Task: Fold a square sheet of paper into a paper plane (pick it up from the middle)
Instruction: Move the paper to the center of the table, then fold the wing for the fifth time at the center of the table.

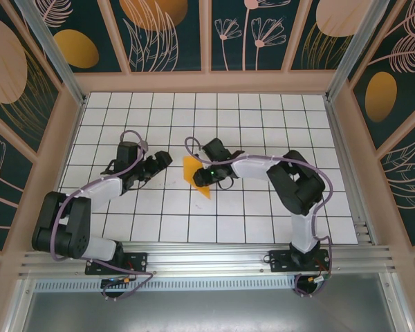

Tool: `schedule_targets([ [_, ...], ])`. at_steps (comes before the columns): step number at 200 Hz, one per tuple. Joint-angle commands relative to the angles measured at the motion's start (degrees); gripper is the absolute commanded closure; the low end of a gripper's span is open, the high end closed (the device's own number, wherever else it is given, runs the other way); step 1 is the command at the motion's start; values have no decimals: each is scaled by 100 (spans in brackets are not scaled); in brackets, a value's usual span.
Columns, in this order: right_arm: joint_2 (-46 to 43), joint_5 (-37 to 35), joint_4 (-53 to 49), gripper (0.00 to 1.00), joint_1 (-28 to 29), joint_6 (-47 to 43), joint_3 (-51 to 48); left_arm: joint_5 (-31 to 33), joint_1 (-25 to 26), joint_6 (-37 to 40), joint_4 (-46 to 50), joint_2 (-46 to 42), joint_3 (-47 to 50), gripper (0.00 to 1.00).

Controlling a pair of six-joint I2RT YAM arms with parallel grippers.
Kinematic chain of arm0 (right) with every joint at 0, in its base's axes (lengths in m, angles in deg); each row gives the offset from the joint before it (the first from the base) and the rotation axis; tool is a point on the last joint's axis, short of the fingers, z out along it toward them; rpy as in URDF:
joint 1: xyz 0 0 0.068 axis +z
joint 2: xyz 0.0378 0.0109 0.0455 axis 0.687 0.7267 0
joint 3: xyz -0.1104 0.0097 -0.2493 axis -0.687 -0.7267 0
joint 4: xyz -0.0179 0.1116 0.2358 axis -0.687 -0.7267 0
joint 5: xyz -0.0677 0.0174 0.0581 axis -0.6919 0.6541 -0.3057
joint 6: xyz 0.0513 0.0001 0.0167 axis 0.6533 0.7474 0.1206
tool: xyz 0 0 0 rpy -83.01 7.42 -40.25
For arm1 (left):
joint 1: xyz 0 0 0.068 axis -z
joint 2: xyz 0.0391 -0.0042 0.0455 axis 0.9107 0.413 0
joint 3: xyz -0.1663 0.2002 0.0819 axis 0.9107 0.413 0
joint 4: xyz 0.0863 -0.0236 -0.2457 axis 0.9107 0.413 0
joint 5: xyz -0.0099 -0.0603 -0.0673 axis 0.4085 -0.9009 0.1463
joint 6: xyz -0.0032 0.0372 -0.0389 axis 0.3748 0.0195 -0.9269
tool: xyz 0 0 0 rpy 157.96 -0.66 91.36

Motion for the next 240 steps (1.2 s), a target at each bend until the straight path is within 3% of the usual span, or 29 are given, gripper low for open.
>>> schedule_targets([
  [1,-330,525,-334,67,-90,-805,-252,-527,237,20,-493,210,-158,23],
  [28,-803,324,-127,67,-94,-403,-242,-704,597,-153,-818,527,-415,36],
  [65,-1218,-517,55,78,-97,1232,-437,-855,908,-569,-1340,1146,-751,54],
  [95,-1424,-914,238,82,86,2188,-847,-878,1009,-721,-1429,1629,-1049,62],
  [152,-1750,-1162,427,82,387,2395,-1049,-561,1157,-629,-1015,2244,-1479,65],
  [191,-2014,-1643,335,75,456,2398,-1065,-461,1179,-575,-827,2466,-1602,65],
  [240,-1568,-1151,423,75,564,2342,-913,-382,1194,-537,-695,2555,-1697,65],
])
